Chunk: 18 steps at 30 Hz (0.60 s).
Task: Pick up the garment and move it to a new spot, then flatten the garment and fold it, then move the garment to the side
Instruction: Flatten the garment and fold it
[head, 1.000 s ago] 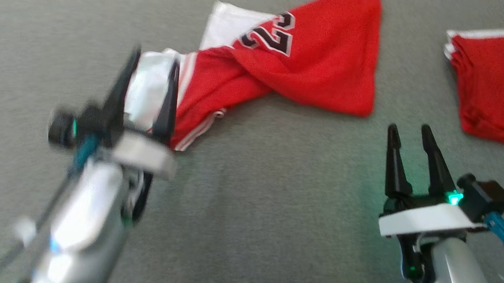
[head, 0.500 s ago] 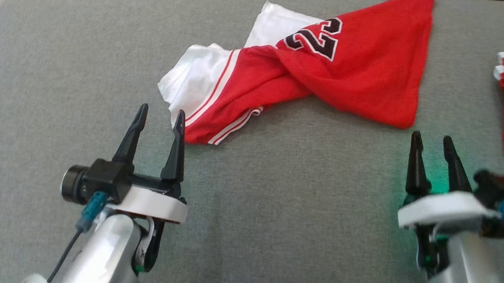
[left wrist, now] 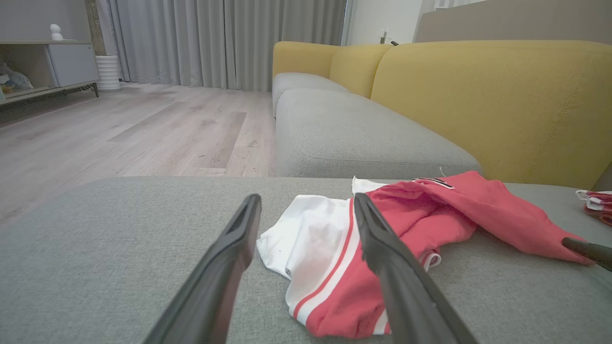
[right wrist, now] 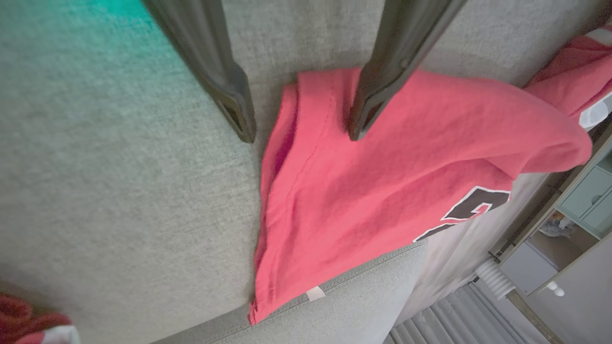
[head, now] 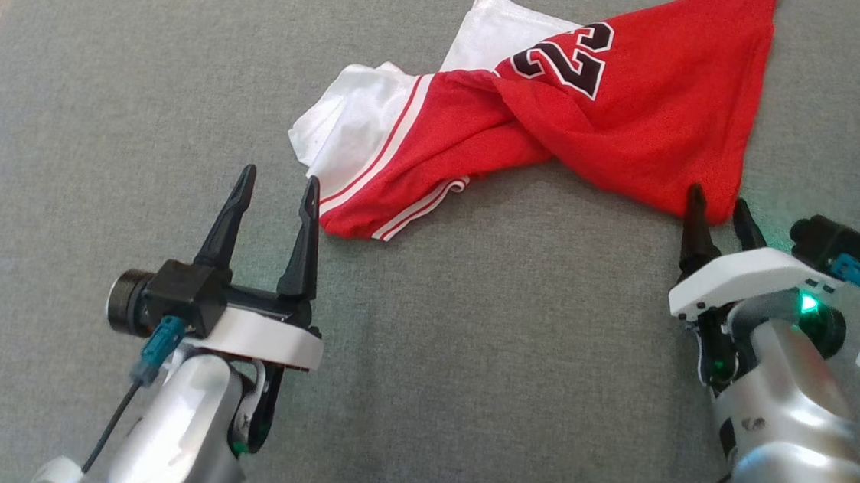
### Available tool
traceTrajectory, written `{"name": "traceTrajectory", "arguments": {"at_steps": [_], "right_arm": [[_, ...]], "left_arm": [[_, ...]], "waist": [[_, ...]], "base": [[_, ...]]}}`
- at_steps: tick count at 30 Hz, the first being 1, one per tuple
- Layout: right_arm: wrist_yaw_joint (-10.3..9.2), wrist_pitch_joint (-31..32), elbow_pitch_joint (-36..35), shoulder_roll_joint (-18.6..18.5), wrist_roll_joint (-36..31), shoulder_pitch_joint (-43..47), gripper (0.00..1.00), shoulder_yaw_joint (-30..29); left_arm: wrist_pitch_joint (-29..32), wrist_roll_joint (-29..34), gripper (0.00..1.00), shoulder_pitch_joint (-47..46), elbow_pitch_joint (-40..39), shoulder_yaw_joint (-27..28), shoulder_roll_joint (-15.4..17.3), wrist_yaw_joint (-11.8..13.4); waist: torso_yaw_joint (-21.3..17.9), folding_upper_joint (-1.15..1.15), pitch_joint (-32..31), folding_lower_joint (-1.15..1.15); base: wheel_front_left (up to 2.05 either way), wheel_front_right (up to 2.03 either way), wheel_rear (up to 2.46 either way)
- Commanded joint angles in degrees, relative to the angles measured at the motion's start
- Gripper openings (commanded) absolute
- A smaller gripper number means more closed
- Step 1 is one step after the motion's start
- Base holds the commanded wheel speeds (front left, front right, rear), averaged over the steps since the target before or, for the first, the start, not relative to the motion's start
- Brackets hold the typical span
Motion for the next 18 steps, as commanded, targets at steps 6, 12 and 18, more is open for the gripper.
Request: {"name": "traceTrajectory", "arguments": {"at_steps": [6,12,18], "right_arm": [[-0.04,-2.9,2.4,0.7,3.9,-2.4,0.00,7.1],[-0.04,-4.2,-0.8,0.7,-1.5,-2.1,0.00,4.1],[-0.04,-4.3,-8.3,0.3,-11.6,2.9,0.00,-4.9]], "left_arm": [[-0.3,0.8,1.00,-1.2,-1.2,2.8,0.3,-0.3],[-0.3,1.2,1.00,-0.4,-1.0,4.1,0.4,-0.3],[-0.3,1.2,1.00,0.7,-0.9,4.6,-0.1,-0.4]], "waist": [[-1.0,0.00,-0.4,0.00],[-3.9,0.00,-2.7,0.00],[-5.6,0.00,-5.7,0.00]], "base": [[0.00,0.00,0.00],[0.00,0.00,0.00],[0.00,0.00,0.00]]}}
